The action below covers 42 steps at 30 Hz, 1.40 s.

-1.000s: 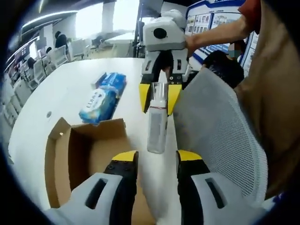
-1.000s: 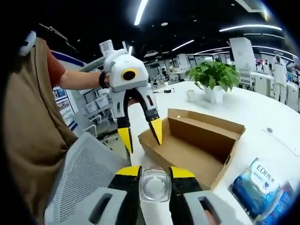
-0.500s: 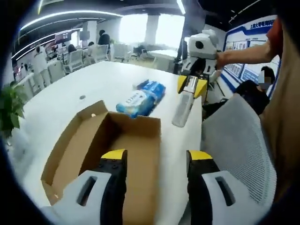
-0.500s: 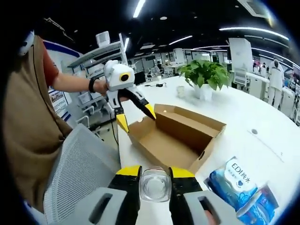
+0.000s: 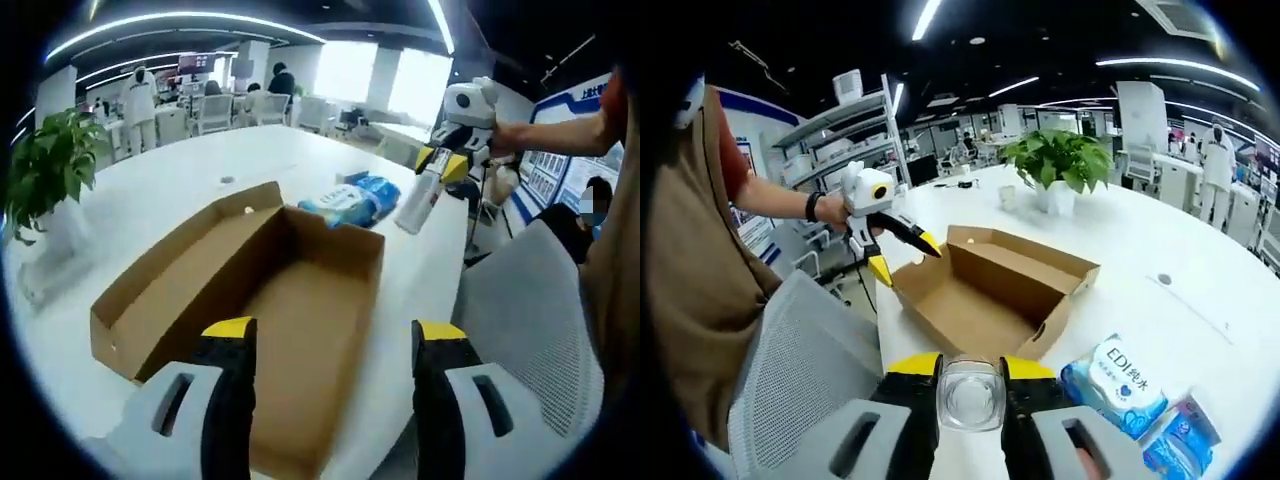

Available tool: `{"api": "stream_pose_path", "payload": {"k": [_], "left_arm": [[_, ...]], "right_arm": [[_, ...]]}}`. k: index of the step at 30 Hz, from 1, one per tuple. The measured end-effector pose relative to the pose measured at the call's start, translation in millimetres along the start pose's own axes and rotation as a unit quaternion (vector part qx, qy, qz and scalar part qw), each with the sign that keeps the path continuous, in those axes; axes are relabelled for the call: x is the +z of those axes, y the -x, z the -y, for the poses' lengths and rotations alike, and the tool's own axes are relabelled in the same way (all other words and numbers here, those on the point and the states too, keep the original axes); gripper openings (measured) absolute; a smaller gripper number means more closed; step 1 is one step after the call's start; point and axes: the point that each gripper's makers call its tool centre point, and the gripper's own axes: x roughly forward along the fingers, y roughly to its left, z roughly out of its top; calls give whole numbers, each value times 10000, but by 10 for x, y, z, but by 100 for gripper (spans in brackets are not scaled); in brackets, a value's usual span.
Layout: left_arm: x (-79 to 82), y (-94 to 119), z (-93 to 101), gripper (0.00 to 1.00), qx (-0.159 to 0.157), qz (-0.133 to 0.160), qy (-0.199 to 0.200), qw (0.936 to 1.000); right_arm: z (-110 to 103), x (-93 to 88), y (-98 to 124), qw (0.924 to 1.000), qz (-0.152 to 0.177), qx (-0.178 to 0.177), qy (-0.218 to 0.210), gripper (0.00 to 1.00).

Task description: Operate the shoe box by opening the lid, removing the specified soft item, and placing it in the target area until the item is outside and the box remains undamaged.

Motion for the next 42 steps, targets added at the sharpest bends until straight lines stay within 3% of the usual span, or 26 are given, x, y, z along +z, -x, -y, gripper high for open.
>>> {"api": "stream_pose_path", "payload": {"k": [12, 25, 35, 42], "left_arm": [[-93, 68, 3, 63, 27, 17, 174, 9998], [-54, 109, -4, 63, 52, 105, 184, 9998], [-119, 151, -92, 62, 159, 46, 271, 9995], [-126, 158, -142, 62, 226, 49, 306, 9993]], "right_arm": [[437, 180, 162, 9994, -177, -255, 148, 18], [972, 381, 222, 9962, -578, -378, 530, 18], [1356, 409, 149, 9938, -791, -427, 654, 18], [1637, 318, 92, 9913, -1018, -503, 657, 18]]}}
